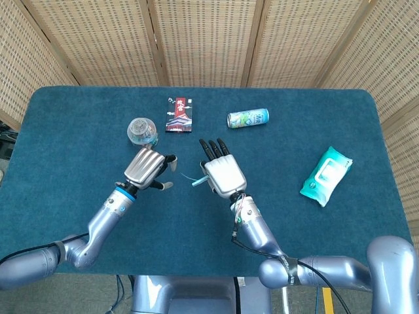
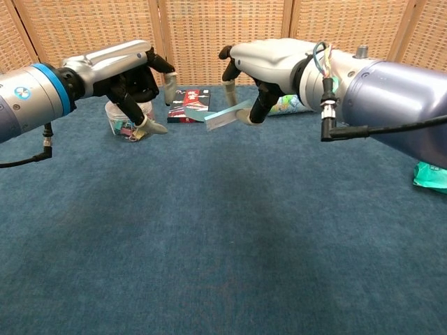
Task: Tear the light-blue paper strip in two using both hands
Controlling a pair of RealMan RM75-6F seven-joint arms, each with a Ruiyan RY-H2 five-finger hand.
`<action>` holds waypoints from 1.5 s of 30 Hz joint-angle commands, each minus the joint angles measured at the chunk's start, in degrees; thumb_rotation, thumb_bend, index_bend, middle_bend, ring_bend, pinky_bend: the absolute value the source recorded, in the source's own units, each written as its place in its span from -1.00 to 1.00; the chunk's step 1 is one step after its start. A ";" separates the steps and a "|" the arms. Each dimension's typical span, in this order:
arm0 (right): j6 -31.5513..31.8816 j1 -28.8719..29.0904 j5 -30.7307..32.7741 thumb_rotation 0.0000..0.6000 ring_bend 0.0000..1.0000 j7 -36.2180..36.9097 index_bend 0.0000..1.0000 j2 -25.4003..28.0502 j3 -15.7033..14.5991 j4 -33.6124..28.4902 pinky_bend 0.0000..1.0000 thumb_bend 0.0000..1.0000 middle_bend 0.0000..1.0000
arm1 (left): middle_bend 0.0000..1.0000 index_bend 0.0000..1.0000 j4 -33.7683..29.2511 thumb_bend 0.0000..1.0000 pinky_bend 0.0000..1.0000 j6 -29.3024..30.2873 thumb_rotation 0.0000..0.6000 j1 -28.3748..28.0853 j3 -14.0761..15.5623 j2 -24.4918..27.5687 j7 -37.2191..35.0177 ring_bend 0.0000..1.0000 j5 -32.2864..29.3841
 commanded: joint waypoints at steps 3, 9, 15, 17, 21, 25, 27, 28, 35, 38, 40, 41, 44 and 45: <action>0.32 0.13 0.01 1.00 -1.00 0.41 0.26 0.70 -0.61 -0.55 -1.00 0.29 -1.00 | 0.89 0.15 -1.22 -0.62 0.85 -0.54 1.00 -1.62 -0.41 -1.53 2.14 0.91 -3.49; 0.78 0.19 0.07 1.00 -1.00 0.88 0.26 1.32 -1.24 -1.27 -1.00 0.35 -1.00 | 0.89 0.16 -0.15 -0.55 0.85 1.95 1.00 -2.60 -0.45 -4.00 4.18 0.91 -4.30; 1.46 0.14 0.36 1.00 -1.00 1.70 0.26 1.76 -1.44 -1.73 -1.00 0.41 -1.00 | 0.89 0.18 0.98 -0.50 0.85 3.01 1.00 -3.32 -0.41 -5.42 3.36 0.91 -4.63; 1.68 0.14 0.46 1.00 -1.00 1.81 0.26 1.95 -1.48 -1.77 -1.00 0.41 -1.00 | 0.89 0.19 1.30 -0.50 0.85 2.89 1.00 -3.53 -0.35 -5.60 2.81 0.91 -4.82; 2.03 0.16 0.51 1.00 -1.00 2.03 0.26 2.22 -1.67 -1.77 -1.00 0.42 -1.00 | 0.89 0.19 1.94 -0.48 0.85 2.48 1.00 -4.00 -0.27 -5.85 1.59 0.91 -5.16; 2.05 0.19 0.75 1.00 -1.00 2.43 0.26 2.50 -1.82 -1.83 -1.00 0.46 -1.00 | 0.89 0.19 2.00 -0.41 0.85 1.79 1.00 -4.42 -0.06 -5.76 -0.05 0.91 -5.26; 2.14 0.17 0.80 1.00 -1.00 2.66 0.26 2.58 -1.88 -1.94 -1.00 0.49 -1.00 | 0.89 0.20 2.13 -0.38 0.85 1.96 1.00 -4.55 0.01 -5.90 -0.46 0.91 -5.16; 2.17 0.17 0.79 1.00 -1.00 2.72 0.26 2.67 -1.94 -2.00 -1.00 0.50 -1.00 | 0.89 0.20 2.26 -0.36 0.85 2.12 1.00 -4.62 0.06 -5.97 -0.59 0.91 -5.01; 2.30 0.18 0.59 1.00 -1.00 2.94 0.26 3.07 -2.30 -2.24 -1.00 0.50 -1.00 | 0.89 0.27 2.30 -0.28 0.85 2.39 1.00 -4.86 0.02 -6.09 -1.89 0.91 -5.04; 2.39 0.23 0.50 1.00 -1.00 3.03 0.26 3.20 -2.35 -2.26 -1.00 0.50 -1.00 | 0.89 0.32 2.35 -0.20 0.85 2.53 1.00 -4.96 0.15 -6.18 -2.02 0.91 -5.05; 2.45 0.21 0.47 1.00 -1.00 3.12 0.26 3.28 -2.44 -2.24 -1.00 0.50 -1.00 | 0.89 0.33 2.42 -0.09 0.85 2.55 1.00 -5.02 0.22 -6.25 -2.07 0.91 -5.19; 2.47 0.22 0.44 1.00 -1.00 3.18 0.26 3.34 -2.50 -2.21 -1.00 0.50 -1.00 | 0.89 0.33 2.45 -0.03 0.85 2.46 1.00 -5.09 0.29 -6.24 -2.10 0.91 -5.33; 2.53 0.19 0.29 1.00 -1.00 3.31 0.26 3.53 -2.68 -2.09 -1.00 0.50 -1.00 | 0.89 0.35 2.36 0.10 0.85 1.96 1.00 -5.27 0.51 -5.98 -1.90 0.91 -5.81; 2.50 0.18 0.23 1.00 -1.00 3.40 0.26 3.60 -2.74 -2.07 -1.00 0.50 -1.00 | 0.89 0.37 2.34 0.14 0.85 1.91 1.00 -5.31 0.55 -5.92 -1.76 0.91 -5.98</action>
